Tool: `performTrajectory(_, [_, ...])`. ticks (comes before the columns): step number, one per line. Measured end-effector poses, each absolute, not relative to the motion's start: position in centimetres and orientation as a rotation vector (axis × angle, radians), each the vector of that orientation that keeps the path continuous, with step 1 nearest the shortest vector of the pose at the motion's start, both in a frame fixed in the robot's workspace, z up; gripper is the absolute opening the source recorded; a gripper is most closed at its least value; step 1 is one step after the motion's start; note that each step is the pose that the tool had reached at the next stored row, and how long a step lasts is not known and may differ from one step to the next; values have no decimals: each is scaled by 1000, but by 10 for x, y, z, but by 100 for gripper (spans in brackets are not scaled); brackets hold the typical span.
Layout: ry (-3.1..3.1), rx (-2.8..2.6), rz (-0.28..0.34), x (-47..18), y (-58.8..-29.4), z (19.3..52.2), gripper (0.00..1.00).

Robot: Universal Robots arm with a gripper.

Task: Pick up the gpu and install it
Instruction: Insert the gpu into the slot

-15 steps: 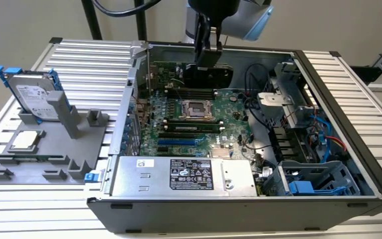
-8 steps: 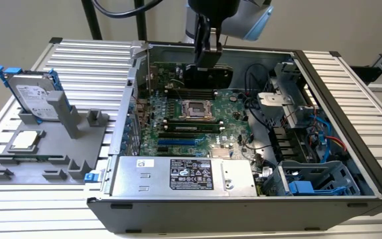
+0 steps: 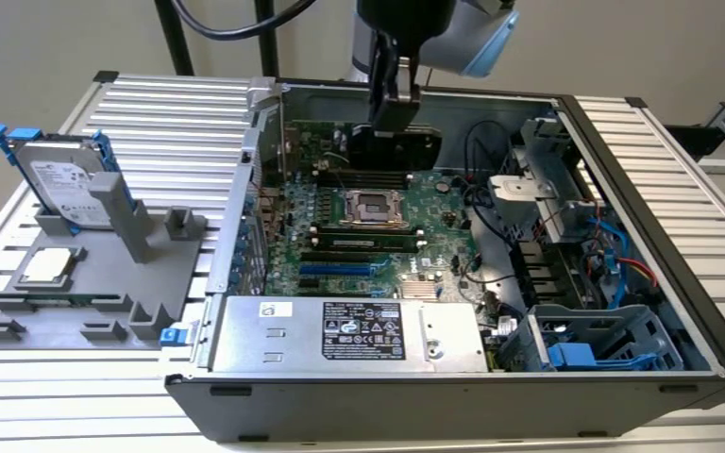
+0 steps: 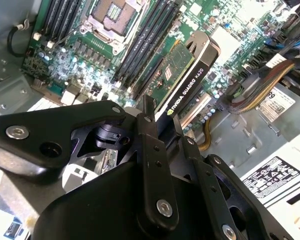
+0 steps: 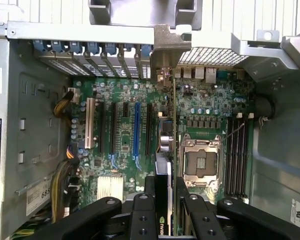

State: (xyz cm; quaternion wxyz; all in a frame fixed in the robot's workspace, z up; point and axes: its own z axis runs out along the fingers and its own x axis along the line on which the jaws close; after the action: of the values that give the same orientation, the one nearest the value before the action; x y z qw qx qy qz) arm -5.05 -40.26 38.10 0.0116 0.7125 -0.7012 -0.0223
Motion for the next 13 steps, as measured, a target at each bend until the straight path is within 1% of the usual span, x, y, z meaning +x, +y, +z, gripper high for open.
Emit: performTrajectory(13, [-2187, 2222, -70, -50, -403, 375, 0])
